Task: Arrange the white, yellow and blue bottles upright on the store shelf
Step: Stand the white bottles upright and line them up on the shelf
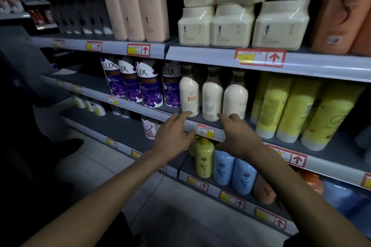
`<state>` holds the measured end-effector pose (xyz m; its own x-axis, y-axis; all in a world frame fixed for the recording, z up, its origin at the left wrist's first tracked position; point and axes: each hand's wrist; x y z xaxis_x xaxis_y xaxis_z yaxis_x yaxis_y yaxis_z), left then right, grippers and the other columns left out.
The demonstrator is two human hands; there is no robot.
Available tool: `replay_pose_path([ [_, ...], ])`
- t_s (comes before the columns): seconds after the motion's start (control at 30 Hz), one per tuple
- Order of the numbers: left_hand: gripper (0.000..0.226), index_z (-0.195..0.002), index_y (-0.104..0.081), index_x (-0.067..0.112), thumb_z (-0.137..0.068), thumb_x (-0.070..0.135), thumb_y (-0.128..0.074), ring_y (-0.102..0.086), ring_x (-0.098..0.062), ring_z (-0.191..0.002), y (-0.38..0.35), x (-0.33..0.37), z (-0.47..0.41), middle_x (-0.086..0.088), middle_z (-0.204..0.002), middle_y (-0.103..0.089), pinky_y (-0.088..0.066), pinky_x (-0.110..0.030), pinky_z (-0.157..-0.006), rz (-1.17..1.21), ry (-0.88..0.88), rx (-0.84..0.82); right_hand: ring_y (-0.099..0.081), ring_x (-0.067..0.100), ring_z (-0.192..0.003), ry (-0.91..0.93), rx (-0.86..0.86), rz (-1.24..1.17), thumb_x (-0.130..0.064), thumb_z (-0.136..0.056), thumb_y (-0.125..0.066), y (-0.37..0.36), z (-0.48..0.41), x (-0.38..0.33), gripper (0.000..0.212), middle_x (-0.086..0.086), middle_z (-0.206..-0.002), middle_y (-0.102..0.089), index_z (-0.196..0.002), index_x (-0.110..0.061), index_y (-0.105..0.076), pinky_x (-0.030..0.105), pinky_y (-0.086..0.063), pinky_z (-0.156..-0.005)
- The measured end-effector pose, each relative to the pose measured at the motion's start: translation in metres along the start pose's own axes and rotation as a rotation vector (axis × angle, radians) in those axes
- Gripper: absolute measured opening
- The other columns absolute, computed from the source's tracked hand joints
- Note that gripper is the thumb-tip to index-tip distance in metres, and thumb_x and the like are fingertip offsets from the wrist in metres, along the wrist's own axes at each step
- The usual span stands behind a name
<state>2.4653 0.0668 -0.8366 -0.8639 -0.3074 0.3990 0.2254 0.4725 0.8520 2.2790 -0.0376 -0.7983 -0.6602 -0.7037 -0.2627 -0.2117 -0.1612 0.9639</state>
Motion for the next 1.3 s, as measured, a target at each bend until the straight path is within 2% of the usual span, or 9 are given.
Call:
replay_pose_path([
  [0.1, 0.048, -0.141, -0.056, 0.029, -0.095, 0.036, -0.069, -0.062, -0.017, -0.116, -0.02, -0.012, -0.008, 0.003, -0.127, -0.064, -0.057, -0.045, -0.093, 0.242, 0.082, 0.142, -0.054, 0.038, -0.126, 0.036, 0.018, -0.023, -0.031, -0.081, -0.085, -0.005, -0.012, -0.001, 0.091, 0.015, -0.141, -0.048, -0.154, -0.018, -0.034, 0.049, -0.054, -0.097],
  [0.2, 0.04, -0.129, -0.058, 0.032, -0.092, 0.039, -0.073, -0.064, -0.012, -0.107, -0.034, -0.02, -0.026, 0.009, -0.115, -0.068, -0.058, -0.045, -0.088, 0.409, 0.178, 0.286, -0.058, 0.036, -0.121, 0.042, 0.063, -0.056, -0.028, -0.082, -0.083, -0.011, -0.021, -0.001, 0.081, 0.013, -0.134, -0.053, -0.151, -0.019, -0.04, 0.049, -0.054, -0.093],
  [0.33, 0.061, -0.138, -0.053, 0.027, -0.086, 0.046, -0.08, -0.063, -0.013, -0.106, -0.041, -0.018, -0.062, 0.004, -0.118, -0.063, -0.056, -0.039, -0.088, 0.547, 0.322, 0.406, -0.059, 0.035, -0.118, 0.04, 0.12, -0.082, -0.027, -0.085, -0.08, -0.021, -0.03, 0.0, 0.071, 0.012, -0.127, -0.058, -0.147, -0.02, -0.047, 0.047, -0.054, -0.09],
  [0.43, 0.076, -0.145, -0.048, 0.028, -0.08, 0.05, -0.083, -0.062, -0.014, -0.108, -0.049, -0.021, -0.085, 0.002, -0.128, -0.06, -0.056, -0.037, -0.086, 0.545, 0.319, 0.391, -0.059, 0.033, -0.121, 0.033, 0.163, -0.091, -0.027, -0.087, -0.079, -0.029, -0.033, -0.003, 0.068, 0.011, -0.131, -0.06, -0.148, -0.022, -0.048, 0.046, -0.054, -0.092],
  [0.57, 0.085, -0.143, -0.049, 0.031, -0.068, 0.058, -0.08, -0.065, -0.015, -0.114, -0.06, -0.024, -0.099, 0.004, -0.134, -0.06, -0.061, -0.047, -0.089, 0.627, 0.323, 0.372, -0.061, 0.033, -0.122, 0.019, 0.173, -0.082, -0.026, -0.089, -0.077, -0.039, -0.035, -0.005, 0.061, 0.01, -0.132, -0.062, -0.144, -0.021, -0.051, 0.047, -0.055, -0.092],
  [0.8, 0.102, -0.146, -0.048, 0.031, -0.055, 0.067, -0.077, -0.064, -0.015, -0.123, -0.062, -0.03, -0.118, 0.006, -0.138, -0.063, -0.058, -0.05, -0.098, 0.673, 0.309, 0.302, -0.062, 0.027, -0.123, -0.013, 0.224, -0.134, -0.027, -0.086, -0.081, -0.042, -0.041, 0.005, 0.071, 0.007, -0.134, -0.064, -0.149, -0.021, -0.05, 0.041, -0.054, -0.095],
  [1.0, 0.085, -0.143, -0.053, 0.025, -0.07, 0.043, -0.091, -0.066, -0.013, -0.115, -0.056, -0.039, -0.122, 0.004, -0.132, -0.067, -0.059, -0.048, -0.097, 0.73, 0.273, 0.21, -0.063, 0.027, -0.121, -0.02, 0.239, -0.181, -0.026, -0.083, -0.084, -0.044, -0.047, 0.009, 0.072, 0.007, -0.132, -0.066, -0.147, -0.02, -0.053, 0.043, -0.054, -0.097],
  [1.17, 0.071, -0.134, -0.059, 0.023, -0.072, 0.028, -0.094, -0.069, -0.011, -0.112, -0.049, -0.046, -0.115, 0.004, -0.126, -0.071, -0.06, -0.043, -0.098, 0.836, 0.261, 0.266, -0.064, 0.027, -0.117, 0.009, 0.261, -0.19, -0.026, -0.083, -0.084, -0.043, -0.052, 0.005, 0.07, 0.006, -0.128, -0.068, -0.146, -0.02, -0.054, 0.042, -0.054, -0.095],
  [1.3, 0.07, -0.136, -0.061, 0.012, -0.075, 0.014, -0.093, -0.071, -0.01, -0.112, -0.027, -0.06, -0.101, -0.001, -0.126, -0.073, -0.061, -0.031, -0.094, 0.926, 0.26, 0.3, -0.063, 0.027, -0.116, 0.037, 0.27, -0.207, -0.025, -0.084, -0.082, -0.038, -0.054, -0.004, 0.07, 0.007, -0.128, -0.067, -0.148, -0.021, -0.053, 0.037, -0.053, -0.094],
])
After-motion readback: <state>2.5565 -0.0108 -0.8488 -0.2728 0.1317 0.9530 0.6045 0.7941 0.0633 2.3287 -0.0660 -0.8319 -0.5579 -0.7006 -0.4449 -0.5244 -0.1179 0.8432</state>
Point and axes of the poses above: each hand's wrist, its own z-axis away from the middle knuckle, its own y-axis out of the back of the hand, x = y × z
